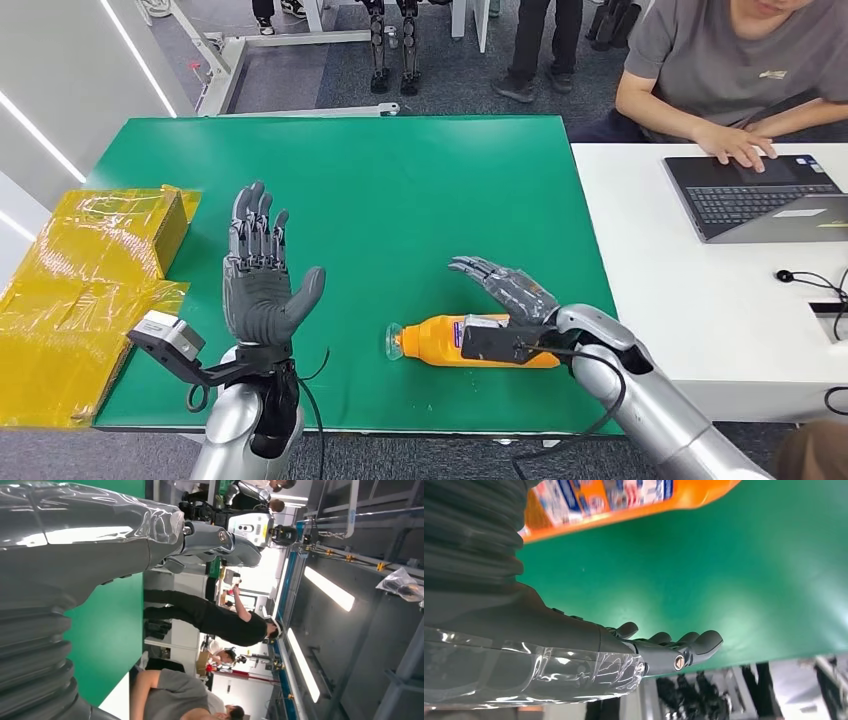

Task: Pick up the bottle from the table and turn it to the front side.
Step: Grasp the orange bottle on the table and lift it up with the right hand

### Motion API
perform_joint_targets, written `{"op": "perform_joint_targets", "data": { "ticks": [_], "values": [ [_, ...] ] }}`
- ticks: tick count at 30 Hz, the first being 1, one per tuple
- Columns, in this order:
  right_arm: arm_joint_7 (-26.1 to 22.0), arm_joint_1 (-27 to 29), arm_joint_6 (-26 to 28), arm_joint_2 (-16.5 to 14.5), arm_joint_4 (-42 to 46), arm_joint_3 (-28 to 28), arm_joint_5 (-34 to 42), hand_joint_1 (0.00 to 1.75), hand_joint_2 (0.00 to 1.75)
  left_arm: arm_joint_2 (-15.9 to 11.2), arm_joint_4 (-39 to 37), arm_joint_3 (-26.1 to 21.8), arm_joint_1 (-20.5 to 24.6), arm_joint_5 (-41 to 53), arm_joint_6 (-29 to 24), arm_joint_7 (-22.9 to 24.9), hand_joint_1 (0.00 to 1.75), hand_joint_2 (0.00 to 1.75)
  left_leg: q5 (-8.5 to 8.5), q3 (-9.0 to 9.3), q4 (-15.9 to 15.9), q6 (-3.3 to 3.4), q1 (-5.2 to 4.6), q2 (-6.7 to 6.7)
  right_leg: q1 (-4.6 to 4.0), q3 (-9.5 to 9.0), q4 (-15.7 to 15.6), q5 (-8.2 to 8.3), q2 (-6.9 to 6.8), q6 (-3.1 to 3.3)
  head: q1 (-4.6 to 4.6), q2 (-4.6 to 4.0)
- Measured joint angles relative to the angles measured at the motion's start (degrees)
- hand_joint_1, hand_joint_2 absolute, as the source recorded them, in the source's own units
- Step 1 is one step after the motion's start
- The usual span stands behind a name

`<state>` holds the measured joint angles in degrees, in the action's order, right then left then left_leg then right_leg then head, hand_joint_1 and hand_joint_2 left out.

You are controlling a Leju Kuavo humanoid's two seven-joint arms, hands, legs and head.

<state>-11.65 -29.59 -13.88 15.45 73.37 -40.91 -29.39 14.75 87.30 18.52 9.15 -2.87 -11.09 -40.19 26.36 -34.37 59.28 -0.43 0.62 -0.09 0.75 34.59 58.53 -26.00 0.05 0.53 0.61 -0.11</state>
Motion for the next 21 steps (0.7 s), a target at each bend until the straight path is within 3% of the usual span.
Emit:
{"op": "perform_joint_targets", "data": {
  "ticks": [6, 21],
  "values": [
    [-1.02, -8.69, -5.95, -1.41, -9.77, -3.69, -0.81, 0.0, 1.75, 0.55, -1.61, 0.86, 1.21, -0.79, 0.2, 0.0, 0.0, 1.75, -0.02, 0.0, 0.02, 0.0, 0.01, -0.03, 0.0, 0.0, 0.02, 0.01, -0.02, 0.0, 0.01, 0.0],
    [-4.59, -20.73, -12.17, -6.54, -27.76, -12.44, 1.42, 0.0, 1.75, 1.23, -4.47, 1.19, 3.27, -1.68, -0.05, 0.0, 0.0, 1.75, -0.01, -0.01, 0.02, -0.01, 0.01, -0.04, -0.01, 0.01, 0.04, 0.0, -0.03, 0.01, 0.01, 0.0]
  ]
}}
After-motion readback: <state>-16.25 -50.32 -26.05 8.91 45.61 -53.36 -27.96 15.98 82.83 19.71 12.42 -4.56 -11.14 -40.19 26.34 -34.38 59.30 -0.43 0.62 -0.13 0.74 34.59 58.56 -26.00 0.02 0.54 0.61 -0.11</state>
